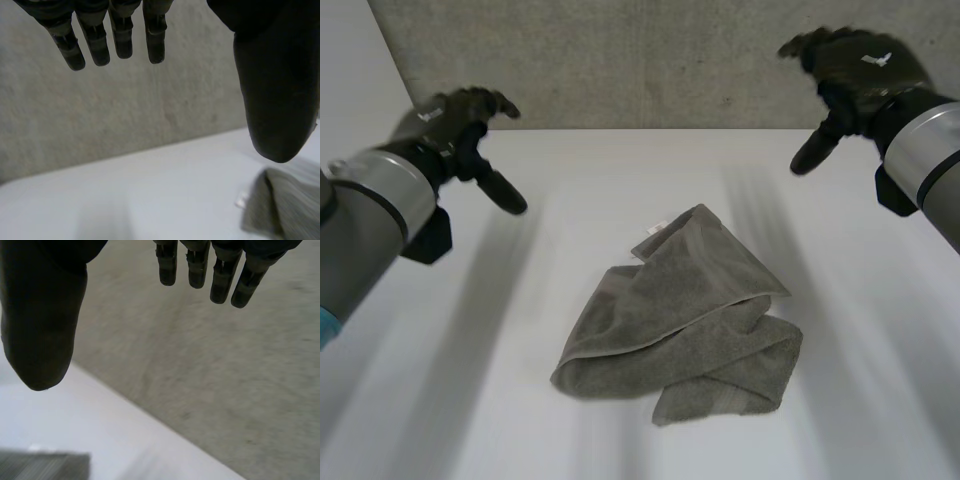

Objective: Fold the towel.

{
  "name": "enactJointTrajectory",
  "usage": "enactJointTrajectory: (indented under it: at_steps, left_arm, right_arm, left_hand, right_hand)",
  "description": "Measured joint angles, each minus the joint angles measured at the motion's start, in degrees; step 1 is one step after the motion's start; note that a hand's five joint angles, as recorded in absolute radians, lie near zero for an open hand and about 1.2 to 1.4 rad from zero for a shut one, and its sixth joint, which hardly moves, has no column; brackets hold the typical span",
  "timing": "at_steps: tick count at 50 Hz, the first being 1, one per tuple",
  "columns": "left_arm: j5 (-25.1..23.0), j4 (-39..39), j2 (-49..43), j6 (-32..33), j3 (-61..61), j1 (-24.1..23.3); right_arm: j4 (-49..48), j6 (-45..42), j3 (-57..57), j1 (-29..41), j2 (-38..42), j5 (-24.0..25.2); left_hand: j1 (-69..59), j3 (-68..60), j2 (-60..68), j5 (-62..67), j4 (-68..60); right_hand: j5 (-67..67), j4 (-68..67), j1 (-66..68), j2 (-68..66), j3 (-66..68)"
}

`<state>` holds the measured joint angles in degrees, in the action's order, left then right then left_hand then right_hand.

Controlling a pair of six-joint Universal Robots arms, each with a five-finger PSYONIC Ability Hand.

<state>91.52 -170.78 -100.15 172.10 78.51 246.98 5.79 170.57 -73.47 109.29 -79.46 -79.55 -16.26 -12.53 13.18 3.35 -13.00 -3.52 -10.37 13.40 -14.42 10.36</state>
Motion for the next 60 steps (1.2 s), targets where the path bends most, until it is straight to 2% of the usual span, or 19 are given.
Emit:
enactJointTrajectory:
  at_steps: [8,14,19,26,34,46,48,50,58,60]
  left_arm:
    - [0.5,0.9,-1.4,-0.3,8.6,-3.5]
    - [1.3,-1.1,-2.5,-1.8,16.8,-4.5]
    - [4.9,-5.3,-4.8,-3.4,20.8,-5.6]
    - [12.0,-9.0,-10.2,-4.2,21.4,-9.0]
    - [12.1,-9.5,-13.7,-4.3,20.5,-10.8]
    - [10.1,-13.9,-16.1,-4.4,18.6,-12.4]
    - [9.1,-14.6,-16.1,-4.4,18.2,-12.4]
    - [8.4,-14.9,-16.0,-4.5,17.9,-12.2]
    - [6.1,-15.1,-13.2,-6.2,14.6,-11.7]
    - [6.0,-15.1,-11.9,-6.5,13.9,-11.6]
  right_arm:
    - [9.8,-15.1,0.1,0.5,4.1,11.0]
    - [13.0,-17.6,-0.3,4.1,9.3,13.8]
    - [9.6,-11.5,-0.7,8.4,14.3,13.2]
    - [-0.1,2.5,-2.2,12.8,20.9,9.3]
    - [-5.1,5.3,-2.3,15.6,26.3,4.1]
    - [-7.1,2.9,-1.5,17.1,31.2,2.0]
    - [-7.5,2.8,-1.4,17.1,31.3,2.0]
    - [-8.0,2.7,-1.3,17.1,31.3,2.0]
    - [-12.1,1.5,-0.7,16.5,30.1,1.9]
    - [-12.7,1.4,-0.5,16.3,29.1,2.0]
  left_hand:
    - [0.0,0.0,0.0,0.0,0.0]
    - [0.0,0.0,0.0,0.0,0.0]
    - [0.0,0.0,0.0,0.0,0.0]
    - [0.0,0.0,0.5,0.8,0.0]
    - [-1.4,0.0,5.1,5.4,0.0]
    - [-48.6,0.0,51.9,50.8,0.0]
    - [-56.1,0.0,60.4,60.4,0.0]
    - [-56.3,0.0,61.2,61.5,0.0]
    - [-56.3,0.0,61.2,61.6,0.0]
    - [-56.3,0.0,61.2,61.6,0.0]
  right_hand:
    - [0.0,0.0,0.0,0.1,0.0]
    - [0.0,0.0,0.0,0.1,0.0]
    - [0.0,0.0,0.0,0.1,0.0]
    - [0.0,0.0,0.0,0.1,0.0]
    - [0.0,0.0,0.0,0.1,0.0]
    - [-1.7,0.0,1.9,-0.8,0.0]
    - [-7.2,0.0,6.7,-5.5,0.0]
    - [-12.8,0.0,12.8,-11.9,0.0]
    - [-54.5,0.0,56.4,-56.4,0.0]
    - [-61.1,0.0,61.9,-60.1,0.0]
